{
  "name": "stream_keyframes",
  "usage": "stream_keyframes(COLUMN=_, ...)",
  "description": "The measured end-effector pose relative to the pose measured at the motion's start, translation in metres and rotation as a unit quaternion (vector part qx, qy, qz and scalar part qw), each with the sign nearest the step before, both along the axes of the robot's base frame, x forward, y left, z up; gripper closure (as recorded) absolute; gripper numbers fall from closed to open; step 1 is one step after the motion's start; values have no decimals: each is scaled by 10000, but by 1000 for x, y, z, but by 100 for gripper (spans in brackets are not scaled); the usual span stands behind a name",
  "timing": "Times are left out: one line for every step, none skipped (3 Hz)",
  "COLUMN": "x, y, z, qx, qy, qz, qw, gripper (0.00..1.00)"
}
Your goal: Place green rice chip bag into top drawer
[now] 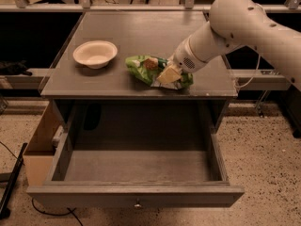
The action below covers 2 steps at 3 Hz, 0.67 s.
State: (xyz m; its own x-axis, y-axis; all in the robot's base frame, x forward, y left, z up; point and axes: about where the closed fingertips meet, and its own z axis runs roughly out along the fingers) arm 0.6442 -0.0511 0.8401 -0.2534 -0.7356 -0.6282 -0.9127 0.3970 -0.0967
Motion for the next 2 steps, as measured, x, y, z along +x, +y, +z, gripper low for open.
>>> stream_keyframes(x=-4, y=-29, z=37, qx=61, qy=-27, qz=223, qw=9997, gripper=100)
stream_keyframes(x=-17, y=-55, z=68, qx=37, qy=-101, qz=355, qw=9993, gripper=100)
